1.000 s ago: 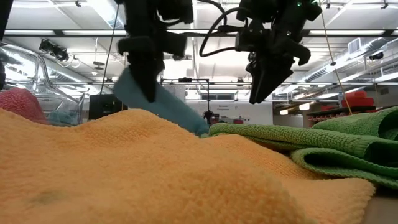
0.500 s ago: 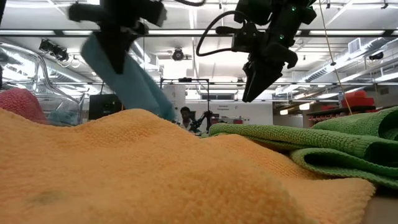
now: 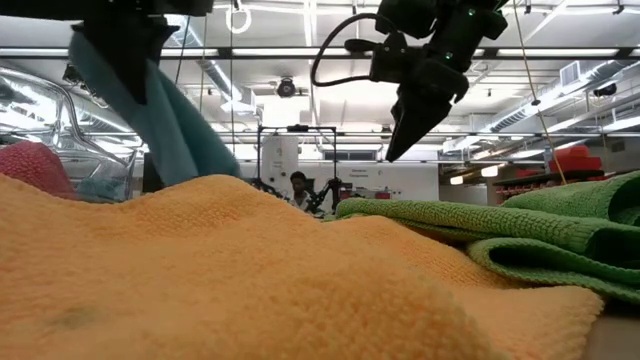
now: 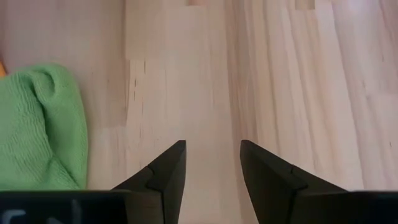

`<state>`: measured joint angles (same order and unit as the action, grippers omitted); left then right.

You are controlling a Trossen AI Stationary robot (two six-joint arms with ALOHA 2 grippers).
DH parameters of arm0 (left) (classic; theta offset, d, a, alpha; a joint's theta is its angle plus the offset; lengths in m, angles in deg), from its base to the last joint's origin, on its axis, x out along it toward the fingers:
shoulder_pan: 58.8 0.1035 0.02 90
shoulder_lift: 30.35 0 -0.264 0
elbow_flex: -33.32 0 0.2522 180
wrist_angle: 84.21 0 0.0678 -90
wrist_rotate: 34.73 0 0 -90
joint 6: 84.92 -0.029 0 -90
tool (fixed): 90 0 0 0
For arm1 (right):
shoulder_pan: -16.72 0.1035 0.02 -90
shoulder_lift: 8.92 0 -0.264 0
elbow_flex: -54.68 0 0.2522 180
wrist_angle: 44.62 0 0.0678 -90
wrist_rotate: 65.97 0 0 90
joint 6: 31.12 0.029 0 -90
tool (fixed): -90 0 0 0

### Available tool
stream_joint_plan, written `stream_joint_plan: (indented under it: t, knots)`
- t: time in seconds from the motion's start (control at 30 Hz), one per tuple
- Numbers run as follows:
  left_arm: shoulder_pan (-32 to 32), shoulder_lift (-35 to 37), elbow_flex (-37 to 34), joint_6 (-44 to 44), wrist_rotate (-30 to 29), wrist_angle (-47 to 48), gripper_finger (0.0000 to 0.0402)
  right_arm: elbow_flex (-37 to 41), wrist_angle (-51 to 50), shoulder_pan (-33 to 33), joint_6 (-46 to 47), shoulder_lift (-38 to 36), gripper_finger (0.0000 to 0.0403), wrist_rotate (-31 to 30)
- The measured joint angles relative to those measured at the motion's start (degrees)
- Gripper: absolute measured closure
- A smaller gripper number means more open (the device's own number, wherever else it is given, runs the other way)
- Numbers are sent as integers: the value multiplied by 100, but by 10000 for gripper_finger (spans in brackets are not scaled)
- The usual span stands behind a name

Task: Fold microfiber towels
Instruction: Put the blue microfiber cloth into the transparent bin

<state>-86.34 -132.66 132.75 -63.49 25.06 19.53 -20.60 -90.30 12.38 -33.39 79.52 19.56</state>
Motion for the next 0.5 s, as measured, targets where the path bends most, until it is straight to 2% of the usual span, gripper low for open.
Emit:
stream_joint_plan:
  t: [0.37,0.5]
  knots:
    - [-559,-7,-294,541,-68,11,383,0,85,209,256,-2,243,6]
    - [-689,38,-517,568,111,4,383,0,84,349,364,-2,243,6]
